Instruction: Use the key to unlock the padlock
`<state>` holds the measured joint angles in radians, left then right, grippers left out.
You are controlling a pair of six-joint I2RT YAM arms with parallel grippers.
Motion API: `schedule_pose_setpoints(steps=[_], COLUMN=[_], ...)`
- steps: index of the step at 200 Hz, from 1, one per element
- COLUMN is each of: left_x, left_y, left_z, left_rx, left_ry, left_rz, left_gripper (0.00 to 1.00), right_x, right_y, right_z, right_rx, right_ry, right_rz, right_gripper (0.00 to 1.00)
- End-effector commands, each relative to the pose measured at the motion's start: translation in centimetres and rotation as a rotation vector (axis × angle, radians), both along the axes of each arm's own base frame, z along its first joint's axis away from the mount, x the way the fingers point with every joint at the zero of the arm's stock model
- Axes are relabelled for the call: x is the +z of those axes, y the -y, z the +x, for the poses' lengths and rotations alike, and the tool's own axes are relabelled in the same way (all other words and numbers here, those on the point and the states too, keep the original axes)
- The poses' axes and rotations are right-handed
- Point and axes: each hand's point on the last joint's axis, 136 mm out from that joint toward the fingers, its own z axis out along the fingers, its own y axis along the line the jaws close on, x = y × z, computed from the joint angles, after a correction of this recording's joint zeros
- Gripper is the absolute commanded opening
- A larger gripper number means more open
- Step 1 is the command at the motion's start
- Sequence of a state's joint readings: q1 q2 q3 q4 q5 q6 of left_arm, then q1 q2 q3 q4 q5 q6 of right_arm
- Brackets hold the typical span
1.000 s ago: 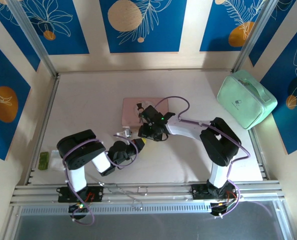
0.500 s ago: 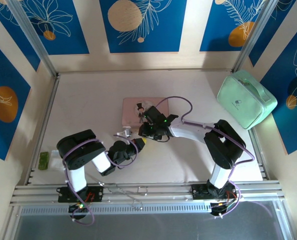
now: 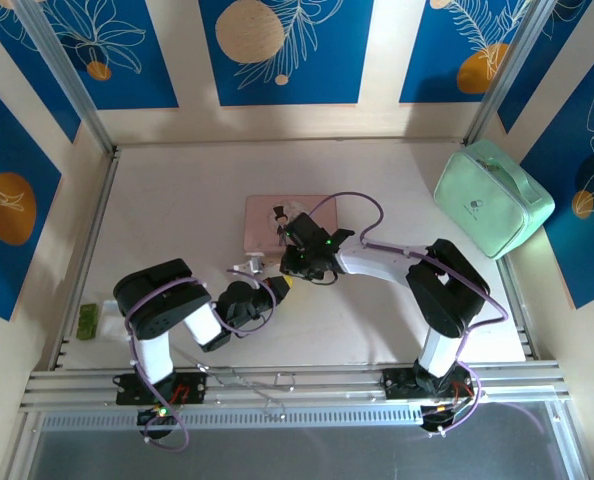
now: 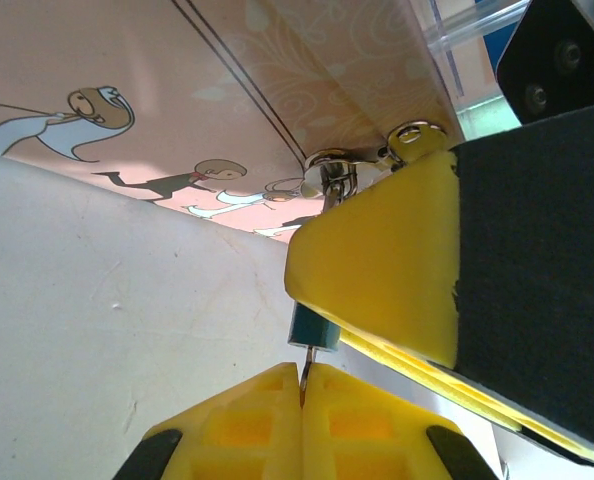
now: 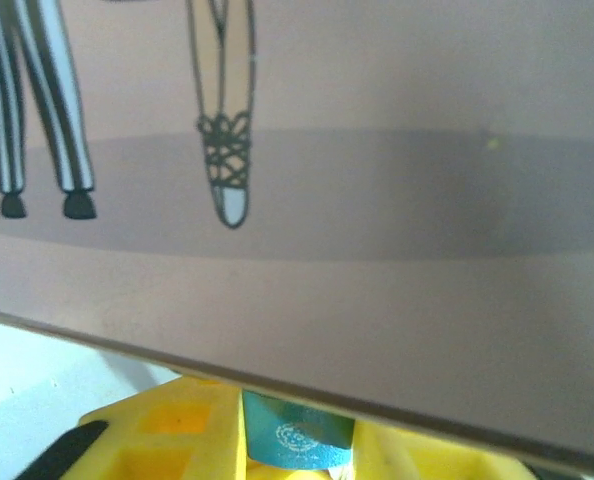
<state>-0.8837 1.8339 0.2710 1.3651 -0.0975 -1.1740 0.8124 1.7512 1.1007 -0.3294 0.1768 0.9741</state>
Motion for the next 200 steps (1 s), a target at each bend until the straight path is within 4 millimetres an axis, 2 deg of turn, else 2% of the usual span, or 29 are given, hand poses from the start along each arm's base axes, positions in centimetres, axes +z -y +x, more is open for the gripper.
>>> schedule_pose_setpoints(steps=[1,15,45,76,102,141,184,200], left_x=[1.9,2.0,2.1,1.8,1.8,2.0,1.9,1.8], left_y=[0.2,0.2,0.2,0.1,0.0,0.0,-0.1,-0.1], left_z=[1.0,1.0,1.0,1.0,1.0,1.0,1.0,0.9], left_rx=[0.024,0.024,0.025,0.026,0.031,0.031,0.032,0.032], left_ry=[0.042,0.043,0.045,0.042,0.041,0.045,0.045,0.042], left_rz=[-0.057,-0.058,-0.059,-0.052,-0.053,-0.056,-0.053,-0.052], left_gripper=[0.0,0.0,0.0,0.0,0.0,0.0,0.0,0.0], right_x=[-0.7,-0.8,-0.7,-0.5,-0.2,0.3,0.4,0.4], right_y=[-0.1,-0.1,0.0,0.1,0.3,0.4,0.2,0.2], right_z=[0.0,0.0,0.1,0.1,0.1,0.1,0.2,0.3], right_rx=[0.0,-0.001,-0.005,-0.001,-0.003,-0.009,-0.004,-0.002], right_ry=[-0.018,-0.018,-0.011,-0.009,-0.001,0.017,0.021,0.023], right_rz=[-0.027,-0.027,-0.032,-0.046,-0.062,-0.055,-0.056,-0.057], right_gripper=[0.39,0.38,0.27,0.26,0.37,0.37,0.33,0.26])
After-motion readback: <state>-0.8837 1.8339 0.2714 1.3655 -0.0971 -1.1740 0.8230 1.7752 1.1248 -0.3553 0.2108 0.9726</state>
